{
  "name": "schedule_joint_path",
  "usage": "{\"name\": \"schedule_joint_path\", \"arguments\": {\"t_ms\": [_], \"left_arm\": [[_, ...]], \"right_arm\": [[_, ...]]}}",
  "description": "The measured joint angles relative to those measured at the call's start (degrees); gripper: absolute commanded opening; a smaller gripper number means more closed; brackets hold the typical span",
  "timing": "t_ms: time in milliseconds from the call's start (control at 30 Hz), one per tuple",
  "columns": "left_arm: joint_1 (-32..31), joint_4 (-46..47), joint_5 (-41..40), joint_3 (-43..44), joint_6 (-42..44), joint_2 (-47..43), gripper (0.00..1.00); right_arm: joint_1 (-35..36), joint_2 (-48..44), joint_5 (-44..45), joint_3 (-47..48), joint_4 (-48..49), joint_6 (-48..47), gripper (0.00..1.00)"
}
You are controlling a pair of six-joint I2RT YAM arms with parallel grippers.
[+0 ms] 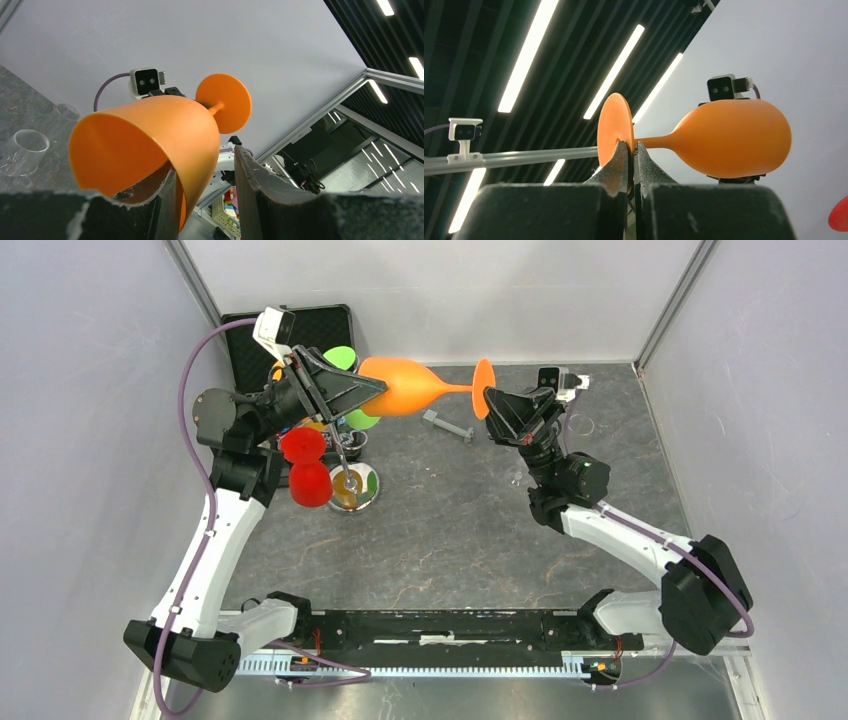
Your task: Take the wine glass off the wine glass rack
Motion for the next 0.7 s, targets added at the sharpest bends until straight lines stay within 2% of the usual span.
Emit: {"name": "schedule_joint_path", "arguments": {"t_ms": [200,367,400,433,467,533,633,667,700], "left_arm": [[0.0,0.2,0.2,0.0,0.0,0.0,0.02],[-0.1,0.0,0.2,0.0,0.8,0.0,0.02],[-0.1,-0.2,0.2,0.0,0.9,0.0,0.07],[-0.1,-0.5,0.2,0.0,1.3,0.0,0.39],[-0.2,-0.8,0.2,0.0,1.6,0.0,0.56],[-0.2,-2.2,0.1,0.0,3.0,-0.2,0.72],[-0.2,-5.7,-0.1,0.0,5.9,-0.7,0.82],[-0.2,-6.4,-0.1,0.0,6.5,-0.8,0.81],[-0.2,-7.2,-0.1,0.0,7.2,-1.0,0.74]], "right_arm": [[-1.1,3.1,1.0,0.1,0.7,3.5,0.03],[-2.2,4.2,1.0,0.0,0.8,4.5,0.0],[-2.3,4.3,1.0,0.0,0.9,4.8,0.0],[-2.5,4.6,1.0,0.0,1.0,5.1,0.0],[-2.6,4.9,1.0,0.0,1.0,5.4,0.0],[-2.8,5.6,1.0,0.0,1.2,6.1,0.0],[-3.1,6.6,1.5,0.0,1.2,6.6,0.0],[-3.1,6.7,1.9,-0.3,1.2,6.7,0.0],[-3.1,6.7,2.1,-0.7,1.2,6.7,0.0]]}}
